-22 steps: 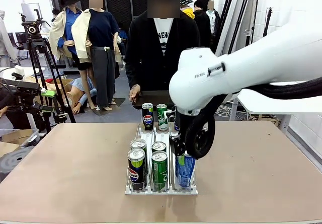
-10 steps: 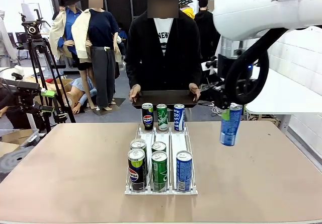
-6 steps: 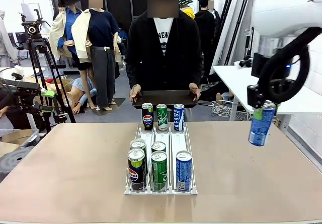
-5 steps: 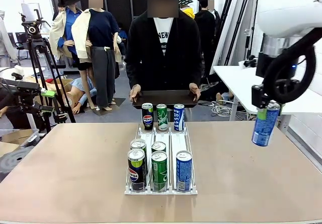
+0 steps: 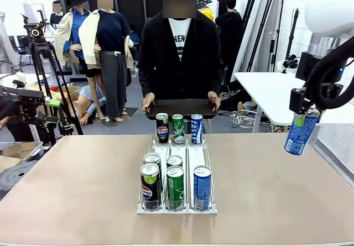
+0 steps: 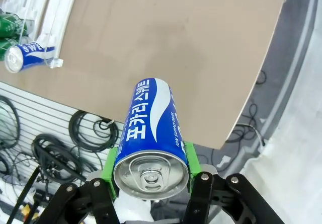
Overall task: Retrieve and hand over the desired beverage to the person.
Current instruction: Pick up a can of the same type that the person held from the Automatic Can Dispenser, then place the picked can on the Handle tray extended by the person.
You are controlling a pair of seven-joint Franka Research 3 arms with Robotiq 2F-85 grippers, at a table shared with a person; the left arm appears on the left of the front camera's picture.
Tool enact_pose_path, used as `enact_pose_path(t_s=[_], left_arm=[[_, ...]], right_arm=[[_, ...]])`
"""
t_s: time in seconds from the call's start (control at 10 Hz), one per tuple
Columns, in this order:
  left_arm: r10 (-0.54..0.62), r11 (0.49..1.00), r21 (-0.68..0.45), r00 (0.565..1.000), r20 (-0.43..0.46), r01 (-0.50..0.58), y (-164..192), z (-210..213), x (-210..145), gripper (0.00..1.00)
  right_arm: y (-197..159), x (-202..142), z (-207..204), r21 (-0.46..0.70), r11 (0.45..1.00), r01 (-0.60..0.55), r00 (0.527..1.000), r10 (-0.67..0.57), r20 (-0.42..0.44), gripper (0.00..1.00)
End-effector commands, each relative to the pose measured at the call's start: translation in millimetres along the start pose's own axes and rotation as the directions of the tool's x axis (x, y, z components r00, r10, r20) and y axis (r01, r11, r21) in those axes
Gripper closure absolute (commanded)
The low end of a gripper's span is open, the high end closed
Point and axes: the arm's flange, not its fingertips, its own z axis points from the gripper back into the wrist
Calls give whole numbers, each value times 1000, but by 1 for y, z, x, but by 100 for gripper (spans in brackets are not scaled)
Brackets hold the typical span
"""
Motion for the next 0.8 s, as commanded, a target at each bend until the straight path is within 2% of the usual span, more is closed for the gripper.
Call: enact_pose_path(t_s=[0.0,0.7], left_arm=[[-2,1000,2,1000,-3,2,-1,1,0,0],[-2,1000,2,1000,-3,2,-1,1,0,0]], right_arm=[[0,-1,-2,1,1000,6,1000,-6,-9,100],[0,-1,-2,1,1000,6,1000,-6,-9,100]])
